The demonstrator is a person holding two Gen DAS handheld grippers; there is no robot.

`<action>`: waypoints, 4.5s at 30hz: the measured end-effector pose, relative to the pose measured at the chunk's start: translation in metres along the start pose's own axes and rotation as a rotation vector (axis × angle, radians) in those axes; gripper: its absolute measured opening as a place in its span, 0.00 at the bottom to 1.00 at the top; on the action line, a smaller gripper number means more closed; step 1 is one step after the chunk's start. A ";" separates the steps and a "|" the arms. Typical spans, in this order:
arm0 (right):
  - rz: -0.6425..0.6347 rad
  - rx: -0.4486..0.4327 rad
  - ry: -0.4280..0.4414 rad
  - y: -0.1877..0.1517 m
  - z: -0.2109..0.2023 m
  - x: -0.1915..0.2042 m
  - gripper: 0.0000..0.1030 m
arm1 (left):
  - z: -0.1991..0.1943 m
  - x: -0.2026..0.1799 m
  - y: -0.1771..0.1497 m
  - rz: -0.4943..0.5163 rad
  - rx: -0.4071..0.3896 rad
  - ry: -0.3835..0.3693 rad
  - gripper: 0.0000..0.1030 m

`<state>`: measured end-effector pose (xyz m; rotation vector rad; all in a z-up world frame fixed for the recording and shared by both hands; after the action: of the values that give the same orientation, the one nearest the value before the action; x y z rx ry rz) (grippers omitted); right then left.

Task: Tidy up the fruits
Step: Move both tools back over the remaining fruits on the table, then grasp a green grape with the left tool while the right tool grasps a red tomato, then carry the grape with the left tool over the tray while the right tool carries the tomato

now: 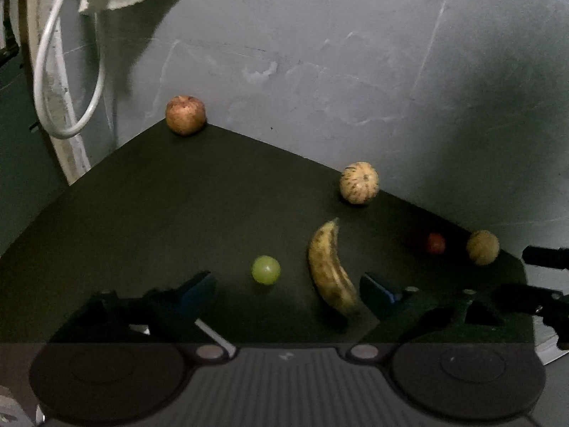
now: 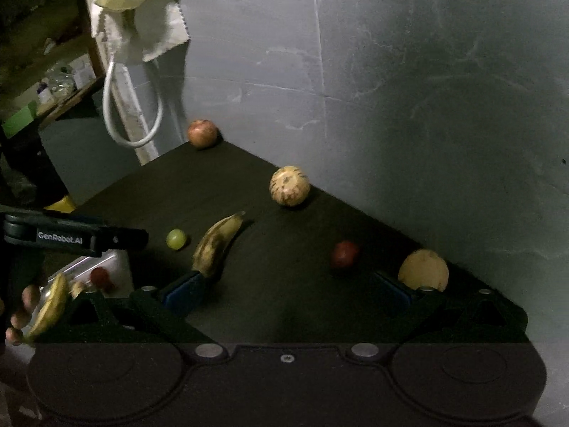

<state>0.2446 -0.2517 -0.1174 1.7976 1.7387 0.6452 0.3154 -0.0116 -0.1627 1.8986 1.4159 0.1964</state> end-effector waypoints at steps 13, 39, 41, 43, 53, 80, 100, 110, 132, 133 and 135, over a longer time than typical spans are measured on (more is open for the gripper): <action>-0.053 0.028 -0.054 0.009 0.070 0.000 0.87 | 0.061 0.015 -0.001 0.072 0.081 0.065 0.62; -0.085 0.109 -0.116 -0.001 0.127 -0.006 0.43 | 0.072 0.022 0.000 0.094 0.103 0.094 0.34; -0.088 0.105 -0.119 -0.001 0.127 -0.006 0.37 | 0.072 0.020 0.000 0.109 0.104 0.096 0.32; -0.088 0.103 -0.122 0.000 0.128 -0.006 0.29 | 0.072 0.018 0.001 0.126 0.107 0.096 0.27; -0.074 0.083 -0.095 0.004 0.114 -0.001 0.28 | 0.065 0.014 0.006 0.121 0.093 0.103 0.24; -0.125 -0.147 0.130 0.048 -0.041 0.047 0.28 | -0.052 -0.037 0.015 0.066 -0.129 0.143 0.24; -0.232 -0.289 0.310 0.041 -0.149 0.075 0.28 | -0.155 -0.065 -0.031 -0.015 -0.258 0.244 0.24; -0.280 -0.315 0.393 0.027 -0.180 0.099 0.28 | -0.198 -0.062 -0.061 -0.075 -0.301 0.304 0.24; -0.399 -0.228 0.474 -0.011 -0.173 0.154 0.28 | -0.210 -0.033 -0.136 -0.229 -0.252 0.312 0.24; -0.399 -0.213 0.472 -0.013 -0.169 0.155 0.28 | -0.207 -0.032 -0.139 -0.234 -0.243 0.308 0.24; -0.400 -0.185 0.469 -0.018 -0.159 0.158 0.28 | -0.198 -0.030 -0.145 -0.235 -0.219 0.302 0.24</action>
<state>0.1309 -0.0845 -0.0183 1.1804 2.1767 1.0688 0.0895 0.0715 -0.1055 1.5565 1.7267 0.5185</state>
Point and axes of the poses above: each gripper's, at about its wrist camera, not at the fingertips, and z roughly the way its jaws point, x to its left, y to its top, the point moved 6 cm from there along z, roughly the way its jaws point, and after that the axes turned 12 degrees about -y, right-handed, at the moved point
